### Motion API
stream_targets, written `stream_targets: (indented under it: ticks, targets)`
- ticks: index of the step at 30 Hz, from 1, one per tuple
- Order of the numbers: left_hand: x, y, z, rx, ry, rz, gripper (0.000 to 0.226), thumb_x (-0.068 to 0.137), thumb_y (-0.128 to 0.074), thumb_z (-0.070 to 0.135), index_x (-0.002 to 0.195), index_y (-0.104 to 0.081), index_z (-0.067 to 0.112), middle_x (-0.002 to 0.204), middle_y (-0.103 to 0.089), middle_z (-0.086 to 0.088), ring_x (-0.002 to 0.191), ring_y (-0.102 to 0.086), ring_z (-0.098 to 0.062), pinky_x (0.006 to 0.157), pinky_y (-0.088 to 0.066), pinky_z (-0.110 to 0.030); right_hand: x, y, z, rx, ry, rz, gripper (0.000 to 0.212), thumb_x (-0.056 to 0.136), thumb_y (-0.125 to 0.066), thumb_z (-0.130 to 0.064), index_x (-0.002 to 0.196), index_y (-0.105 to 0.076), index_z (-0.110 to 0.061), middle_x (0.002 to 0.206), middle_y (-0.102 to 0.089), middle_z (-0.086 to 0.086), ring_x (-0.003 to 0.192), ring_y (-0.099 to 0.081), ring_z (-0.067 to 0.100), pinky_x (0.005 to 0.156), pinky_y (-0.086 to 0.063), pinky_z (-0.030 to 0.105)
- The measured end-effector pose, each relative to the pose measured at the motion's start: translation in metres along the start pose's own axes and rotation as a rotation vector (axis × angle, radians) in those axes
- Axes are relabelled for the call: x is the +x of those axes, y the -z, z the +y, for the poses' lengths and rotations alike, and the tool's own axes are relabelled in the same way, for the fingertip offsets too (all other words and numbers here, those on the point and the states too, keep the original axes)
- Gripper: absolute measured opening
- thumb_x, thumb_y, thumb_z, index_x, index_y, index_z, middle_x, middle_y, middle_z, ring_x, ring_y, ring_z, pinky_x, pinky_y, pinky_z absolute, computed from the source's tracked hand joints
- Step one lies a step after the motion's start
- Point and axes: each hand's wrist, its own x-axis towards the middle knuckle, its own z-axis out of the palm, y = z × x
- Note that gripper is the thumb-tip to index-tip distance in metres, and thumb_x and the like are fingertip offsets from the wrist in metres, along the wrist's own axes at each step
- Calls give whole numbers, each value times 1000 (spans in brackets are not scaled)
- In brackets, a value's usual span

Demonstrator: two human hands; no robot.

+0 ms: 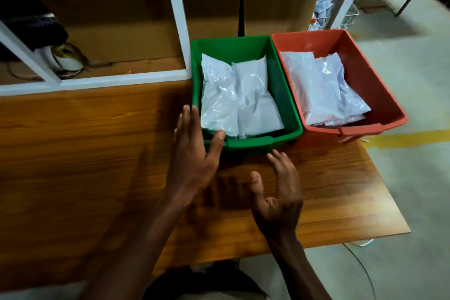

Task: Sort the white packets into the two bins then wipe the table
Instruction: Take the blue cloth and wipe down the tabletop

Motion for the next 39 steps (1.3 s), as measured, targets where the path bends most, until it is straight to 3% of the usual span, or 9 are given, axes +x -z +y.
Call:
stream_targets:
  ticks: [5,9,13,15,18,25,29,33,39]
  targets:
    - [-64,14,-37,-21,43,63,75,96,-32,59,157,-10,22,164,-10,2,151,-11,-12,121,-19,-34,-37,-17,-16,16,-10,-174,55,96,-55,-45,130,-62,-3,137,-61,13,132,-53,30,105,-47,50]
    - [-125,34,-81,55,95,122,72,97,-35,56,156,-19,16,162,-22,-4,150,-19,-15,120,-19,-29,-61,-38,-37,-16,55,-296,61,96,-51,-53,130,-63,-4,138,-61,12,132,-54,32,106,-46,48]
    - [-181,66,-123,167,167,173,74,98,-31,59,157,-16,18,163,-17,-2,151,-4,-7,120,-5,-25,-91,-65,-69,-22,148,-424,61,96,-51,-53,133,-61,-7,139,-60,12,133,-53,31,107,-46,46]
    - [-213,85,-145,148,221,228,74,97,-32,59,157,-18,18,163,-17,0,146,8,4,119,-10,-29,-113,-79,-92,-19,206,-497,60,95,-52,-53,133,-60,-7,139,-60,13,133,-53,30,107,-46,47]
    - [-255,119,-176,126,273,310,68,97,-36,56,152,-34,15,158,-32,-4,146,-11,-2,117,-27,-36,-148,-99,-127,-15,275,-593,60,94,-56,-52,135,-58,-8,140,-59,13,132,-54,30,104,-48,51]
    - [-347,204,-250,147,383,560,50,99,-48,43,138,-54,12,138,-57,-4,130,-50,-16,102,-47,-35,-233,-157,-227,66,437,-782,62,93,-53,-58,131,-63,-10,134,-63,13,122,-57,30,95,-53,46]
    - [-366,254,-296,165,485,695,49,99,-47,43,135,-57,11,132,-61,-3,124,-54,-15,96,-50,-34,-268,-207,-285,156,521,-844,54,92,-60,-51,129,-62,-12,124,-68,12,112,-63,27,89,-51,37]
    - [-374,300,-343,202,559,791,47,98,-48,42,134,-57,13,131,-62,-1,121,-55,-12,96,-48,-26,-294,-270,-340,231,582,-926,51,94,-61,-51,129,-61,-14,124,-68,8,112,-65,24,84,-56,45]
    - [-391,375,-425,326,675,892,41,96,-52,39,128,-62,15,120,-68,1,110,-58,-8,89,-43,-18,-339,-377,-430,363,682,-982,52,95,-58,-52,124,-66,-10,119,-70,8,104,-67,21,76,-58,38]
